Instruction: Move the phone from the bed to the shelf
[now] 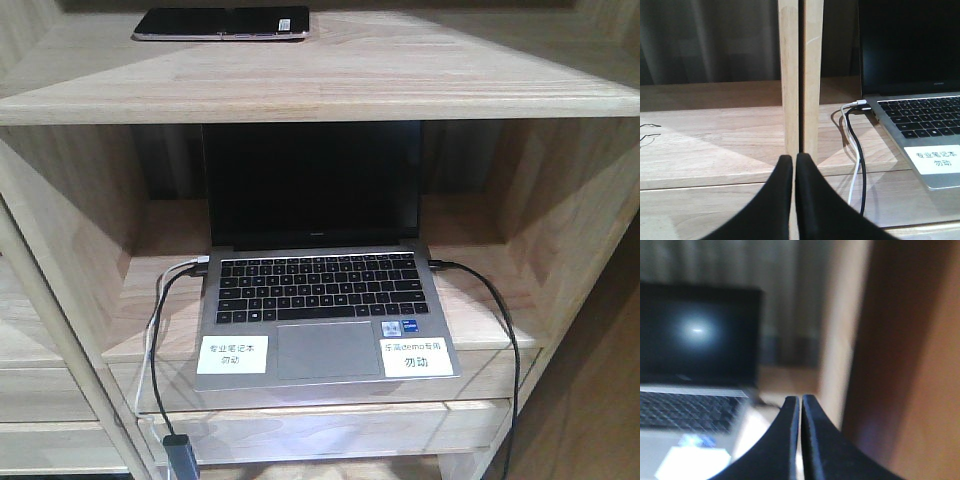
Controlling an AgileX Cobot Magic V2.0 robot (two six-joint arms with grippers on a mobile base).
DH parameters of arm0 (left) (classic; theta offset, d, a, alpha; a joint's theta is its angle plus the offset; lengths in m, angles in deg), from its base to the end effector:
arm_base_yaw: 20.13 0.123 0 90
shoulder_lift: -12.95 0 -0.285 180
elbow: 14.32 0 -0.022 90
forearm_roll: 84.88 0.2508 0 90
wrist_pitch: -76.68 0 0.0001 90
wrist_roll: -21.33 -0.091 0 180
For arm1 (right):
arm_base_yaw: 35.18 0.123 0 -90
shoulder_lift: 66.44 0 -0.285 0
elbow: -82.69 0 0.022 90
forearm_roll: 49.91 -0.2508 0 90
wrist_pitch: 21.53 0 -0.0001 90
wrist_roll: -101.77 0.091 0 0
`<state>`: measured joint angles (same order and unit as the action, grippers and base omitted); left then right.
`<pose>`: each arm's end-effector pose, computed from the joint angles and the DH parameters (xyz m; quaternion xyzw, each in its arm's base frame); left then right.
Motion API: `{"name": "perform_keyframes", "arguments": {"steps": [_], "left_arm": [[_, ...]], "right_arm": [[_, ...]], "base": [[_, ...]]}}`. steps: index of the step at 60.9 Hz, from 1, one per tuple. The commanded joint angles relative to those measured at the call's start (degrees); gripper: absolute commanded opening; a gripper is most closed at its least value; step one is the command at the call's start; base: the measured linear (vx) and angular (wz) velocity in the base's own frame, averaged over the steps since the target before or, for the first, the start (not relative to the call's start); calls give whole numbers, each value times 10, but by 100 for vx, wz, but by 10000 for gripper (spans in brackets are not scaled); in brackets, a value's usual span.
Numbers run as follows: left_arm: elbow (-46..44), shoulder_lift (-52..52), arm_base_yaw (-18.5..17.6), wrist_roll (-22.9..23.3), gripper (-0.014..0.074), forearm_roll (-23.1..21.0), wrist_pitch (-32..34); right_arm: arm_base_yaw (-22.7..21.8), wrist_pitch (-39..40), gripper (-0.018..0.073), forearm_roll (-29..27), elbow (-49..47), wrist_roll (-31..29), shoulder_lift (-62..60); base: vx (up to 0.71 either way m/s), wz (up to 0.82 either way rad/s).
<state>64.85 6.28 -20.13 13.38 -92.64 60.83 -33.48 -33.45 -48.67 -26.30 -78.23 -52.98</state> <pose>0.0545 -0.0034 0.1779 0.0149 0.7745 -0.0116 0.6323 0.0607 0.0014 0.2252 -0.0175 0.7452 0.0012 0.6666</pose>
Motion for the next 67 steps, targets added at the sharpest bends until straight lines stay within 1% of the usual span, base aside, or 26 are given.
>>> {"name": "perform_keyframes", "arguments": {"steps": [1,6,11,14,67], "left_arm": [[1,4,-3,2,1,-6,42],[1,4,-3,2,1,-6,42],[1,4,-3,2,1,-6,42],[1,4,-3,2,1,-6,42],[1,4,-3,2,1,-6,42]], "right_arm": [[-18,53,-8,-5,20,0,-24],[-24,72,-8,-12,52,0,-52],[-30,108,-8,-24,85,0,-68],[-30,90,-8,-26,82,0,-67],[-29,90,-8,-26,82,-5,-67]], "base": [[0,0],[0,0],[0,0],[0,0],[0,0]]}}
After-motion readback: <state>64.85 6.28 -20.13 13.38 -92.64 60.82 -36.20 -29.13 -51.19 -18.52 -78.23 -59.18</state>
